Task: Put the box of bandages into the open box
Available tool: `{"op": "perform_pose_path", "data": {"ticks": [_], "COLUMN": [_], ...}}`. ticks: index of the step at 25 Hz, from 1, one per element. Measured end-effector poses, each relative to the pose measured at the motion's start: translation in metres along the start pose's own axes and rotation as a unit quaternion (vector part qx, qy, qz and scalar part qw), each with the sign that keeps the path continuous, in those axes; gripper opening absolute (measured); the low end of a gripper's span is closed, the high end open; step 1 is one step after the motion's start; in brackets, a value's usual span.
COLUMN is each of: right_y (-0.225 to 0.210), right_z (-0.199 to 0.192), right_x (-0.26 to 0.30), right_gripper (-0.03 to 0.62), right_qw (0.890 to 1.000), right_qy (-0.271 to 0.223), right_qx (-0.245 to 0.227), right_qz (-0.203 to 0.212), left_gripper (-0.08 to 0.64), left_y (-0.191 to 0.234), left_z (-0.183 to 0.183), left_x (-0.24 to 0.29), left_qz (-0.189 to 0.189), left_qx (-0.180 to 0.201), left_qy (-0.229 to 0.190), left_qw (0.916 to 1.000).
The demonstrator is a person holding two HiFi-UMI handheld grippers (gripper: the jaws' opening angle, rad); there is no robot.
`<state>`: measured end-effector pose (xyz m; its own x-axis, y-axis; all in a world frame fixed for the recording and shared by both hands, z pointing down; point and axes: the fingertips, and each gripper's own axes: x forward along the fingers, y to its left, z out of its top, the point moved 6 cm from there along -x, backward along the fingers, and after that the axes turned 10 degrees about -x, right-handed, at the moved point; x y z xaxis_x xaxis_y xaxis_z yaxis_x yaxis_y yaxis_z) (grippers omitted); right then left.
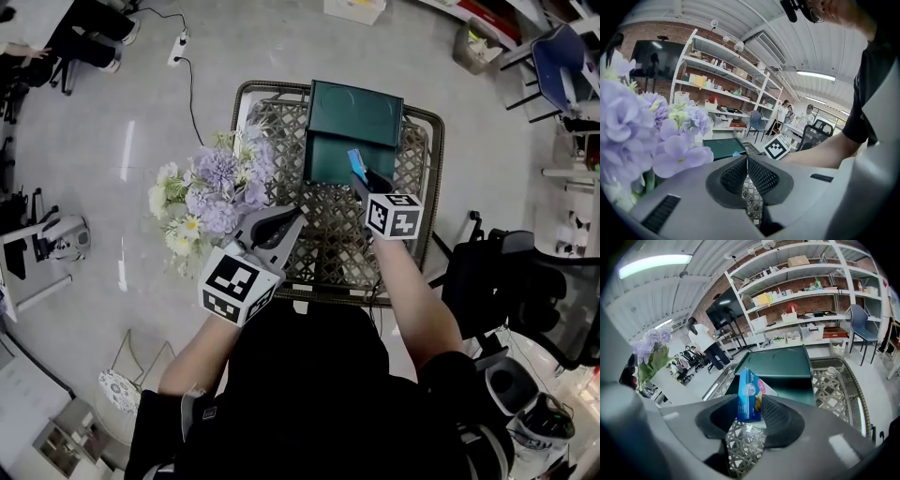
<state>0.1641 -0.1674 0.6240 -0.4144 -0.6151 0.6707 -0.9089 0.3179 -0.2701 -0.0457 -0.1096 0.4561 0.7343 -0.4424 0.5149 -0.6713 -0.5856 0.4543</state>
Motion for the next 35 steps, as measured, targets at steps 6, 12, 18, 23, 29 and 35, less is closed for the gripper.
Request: {"op": "perform_pose_path", "data": {"ticks": [6,12,18,23,29,35], "right_y": [0.007,0.009,0.019,0.023,0.027,0.045], "right_z": [0.005,0.01,-0.001,-0.006,0.0,0.005], "right_x": [0.024,0.038,0.036,0.022,-0.014,-0.052], "right_gripper": [0.207,0.229,0.23,0.229,0.201,0.201], "right_qw": [1.0,1.0,0.999,0.999,0.999,0.996], "right_qy": [0.008,0.017,0.025,0.014,-0.017,-0.062], "right_qx": [0.001,0.009,0.035,0.049,0.05,0.056], "right_qz": [-0.004,-0.005,0.013,0.01,-0.007,-0.014], "left_gripper": [0.014,0.014,0.014,0.014,0.014,0.014], "left_y": [0.003,0.004,0.002,0.004,-0.002,-0.007], "left_z": [-0.005,-0.007,-0.013,-0.014,-0.006,-0.004], "left_x": [-0.006,-0.012,-0.021,-0.03,-0.046,-0.06], "left_qz": [0.007,0.015,0.019,0.021,0.009,-0.015], "left_qx": [-0.01,-0.013,-0.018,-0.016,-0.001,0.013], "left_qy": [-0.004,-0.007,-0.01,-0.016,-0.032,-0.046], "left_qw": [0.9999,0.9998,0.9996,0.9995,0.9994,0.9987]}}
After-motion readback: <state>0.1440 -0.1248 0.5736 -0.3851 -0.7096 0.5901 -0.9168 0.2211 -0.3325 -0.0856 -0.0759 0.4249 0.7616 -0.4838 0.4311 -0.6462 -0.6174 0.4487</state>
